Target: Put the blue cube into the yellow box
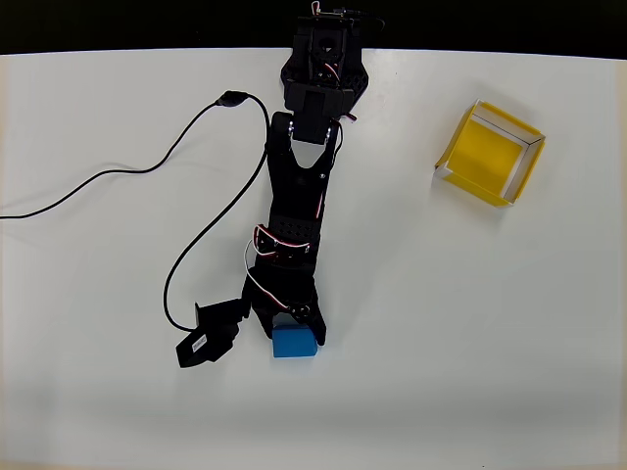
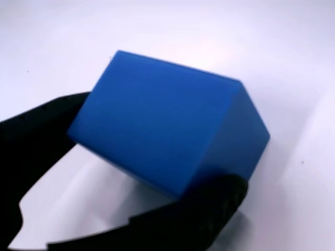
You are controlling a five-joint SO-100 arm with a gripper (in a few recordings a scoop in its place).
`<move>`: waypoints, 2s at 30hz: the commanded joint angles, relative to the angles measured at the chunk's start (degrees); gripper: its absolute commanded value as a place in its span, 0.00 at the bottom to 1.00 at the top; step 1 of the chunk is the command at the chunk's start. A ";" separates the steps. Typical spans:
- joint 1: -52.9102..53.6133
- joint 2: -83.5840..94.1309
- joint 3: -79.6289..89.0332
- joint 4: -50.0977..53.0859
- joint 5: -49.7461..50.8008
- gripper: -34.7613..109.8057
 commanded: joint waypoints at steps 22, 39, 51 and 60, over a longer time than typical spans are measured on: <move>1.05 11.25 -0.18 -0.97 -7.38 0.45; 4.92 7.38 -1.23 -12.74 -5.01 0.59; 5.63 -4.75 -16.87 -11.43 -6.68 0.60; 5.80 -11.60 -24.26 -10.81 -8.35 0.58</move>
